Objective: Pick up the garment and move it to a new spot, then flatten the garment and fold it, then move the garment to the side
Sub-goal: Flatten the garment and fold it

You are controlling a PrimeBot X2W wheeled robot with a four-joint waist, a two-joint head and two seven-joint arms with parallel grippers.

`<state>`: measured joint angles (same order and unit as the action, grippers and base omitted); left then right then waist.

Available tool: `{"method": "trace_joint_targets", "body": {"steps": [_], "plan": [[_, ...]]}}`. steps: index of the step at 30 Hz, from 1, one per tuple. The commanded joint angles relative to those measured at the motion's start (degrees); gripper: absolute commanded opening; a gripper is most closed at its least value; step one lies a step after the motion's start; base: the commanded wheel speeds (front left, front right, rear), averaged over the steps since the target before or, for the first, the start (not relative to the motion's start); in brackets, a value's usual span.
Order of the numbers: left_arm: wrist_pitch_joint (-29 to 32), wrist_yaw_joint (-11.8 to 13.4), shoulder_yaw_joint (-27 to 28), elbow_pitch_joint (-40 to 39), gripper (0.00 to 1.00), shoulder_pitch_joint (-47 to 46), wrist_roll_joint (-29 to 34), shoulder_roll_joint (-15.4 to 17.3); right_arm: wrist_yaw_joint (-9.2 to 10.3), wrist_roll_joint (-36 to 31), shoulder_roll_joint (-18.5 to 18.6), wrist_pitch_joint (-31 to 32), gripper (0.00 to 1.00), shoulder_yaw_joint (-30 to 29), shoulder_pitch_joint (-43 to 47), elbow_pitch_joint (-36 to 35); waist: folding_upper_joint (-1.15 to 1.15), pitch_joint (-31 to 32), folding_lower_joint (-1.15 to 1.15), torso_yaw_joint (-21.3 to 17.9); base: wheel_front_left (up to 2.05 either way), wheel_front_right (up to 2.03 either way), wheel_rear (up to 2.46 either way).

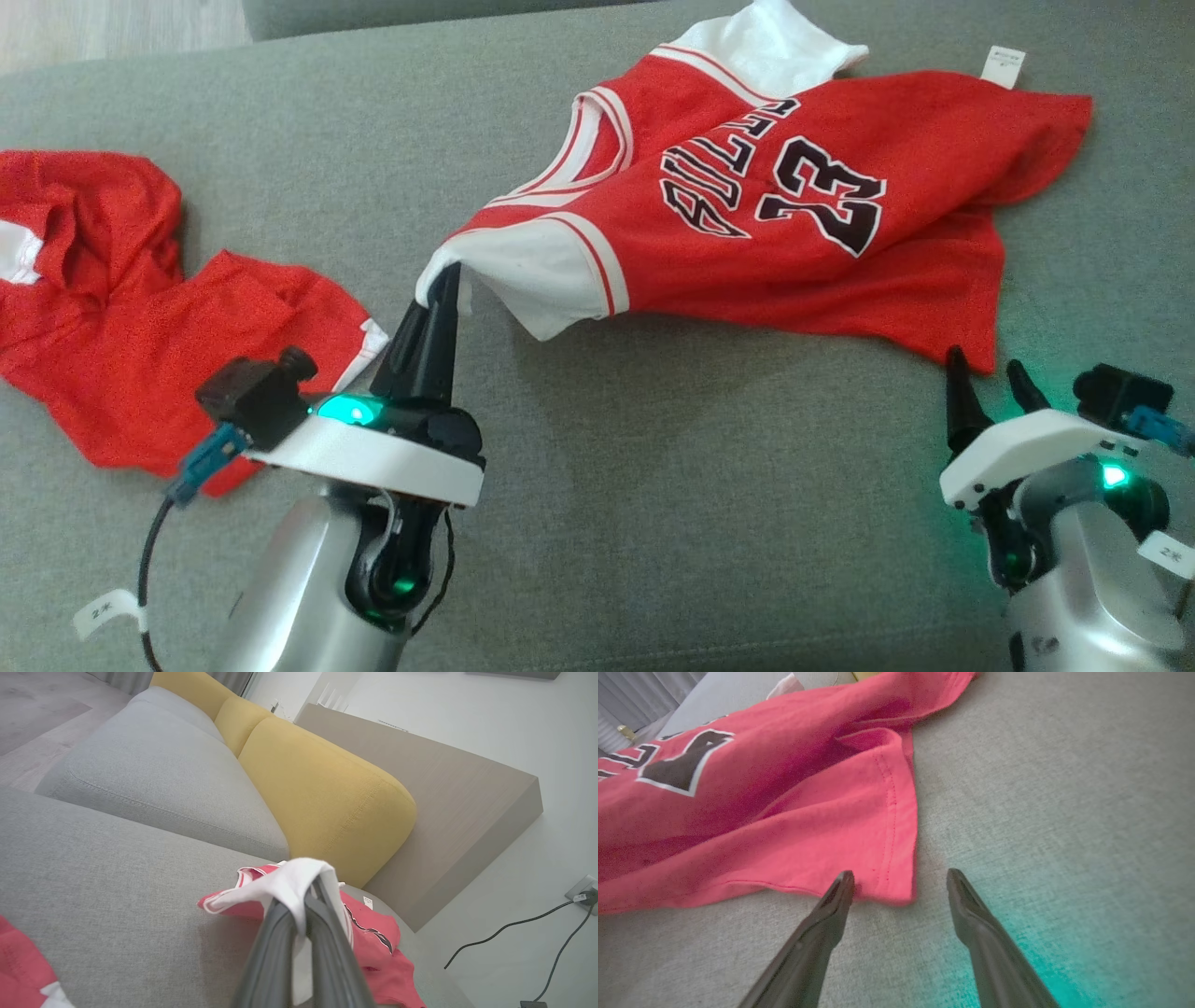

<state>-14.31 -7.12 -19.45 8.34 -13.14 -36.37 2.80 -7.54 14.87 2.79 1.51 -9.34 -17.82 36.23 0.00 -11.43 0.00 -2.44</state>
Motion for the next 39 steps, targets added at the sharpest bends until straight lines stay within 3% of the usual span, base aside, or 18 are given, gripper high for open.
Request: {"method": "trace_joint_targets", "body": {"steps": [1,5,6,7,12,16,25,30,34,39], "plan": [[-0.7,-0.4,2.0,-2.3,0.00,-2.6,0.5,0.1,0.05,-0.3,0.1,-0.7,1.00,1.5,-2.0,-0.8,0.00,-0.5,0.00,0.3,0.00,0.00,0.00],[-0.7,-0.4,2.2,-2.2,0.00,-3.2,0.7,0.1,0.05,-1.6,0.1,-0.4,1.00,1.8,-3.5,1.7,0.00,-1.2,0.00,0.5,0.00,0.00,0.00],[-0.7,-0.4,2.3,-2.2,0.00,-3.4,0.7,0.1,0.05,-1.8,0.1,-0.3,0.35,2.0,-3.7,2.1,0.00,-1.3,0.00,0.6,0.00,0.00,0.00],[-0.7,-0.4,2.7,-2.3,0.00,-3.7,0.8,0.1,0.05,-2.4,0.1,-0.3,0.00,2.4,-4.1,2.7,0.00,-1.3,0.00,0.6,0.00,0.00,0.00],[-0.7,-0.4,3.9,-2.7,0.00,-4.1,0.9,0.1,0.05,-2.2,0.3,-0.3,0.00,2.7,-4.7,0.9,0.00,-0.6,0.00,0.4,0.00,0.00,0.00],[-0.7,-0.4,5.3,-4.0,0.00,-4.1,0.6,0.1,0.05,0.6,2.6,1.5,0.00,4.6,-5.2,-4.7,0.00,0.7,0.00,-0.2,0.00,0.00,0.00],[-0.7,-0.4,7.8,-8.5,0.00,-7.5,-0.1,0.2,0.05,10.5,14.3,11.6,0.00,11.0,-7.9,-23.9,0.00,5.9,0.00,-1.2,0.00,0.00,0.00],[-0.7,-0.4,9.4,-10.7,0.00,-11.5,-1.3,0.9,0.05,15.0,19.6,17.4,0.00,12.8,-11.6,-30.2,0.00,10.0,0.00,-1.5,0.00,0.00,0.00],[0.4,0.6,11.2,-12.7,0.00,-14.8,-2.7,1.2,0.05,17.8,21.4,20.9,0.00,13.3,-15.5,-33.5,0.00,12.6,0.00,-1.8,0.00,0.00,0.00],[3.1,3.1,12.5,-16.9,0.00,-17.1,-3.7,1.4,0.05,18.8,20.9,24.2,0.00,11.3,-18.5,-35.9,0.00,14.4,0.00,-2.0,0.00,0.00,0.00]]}}
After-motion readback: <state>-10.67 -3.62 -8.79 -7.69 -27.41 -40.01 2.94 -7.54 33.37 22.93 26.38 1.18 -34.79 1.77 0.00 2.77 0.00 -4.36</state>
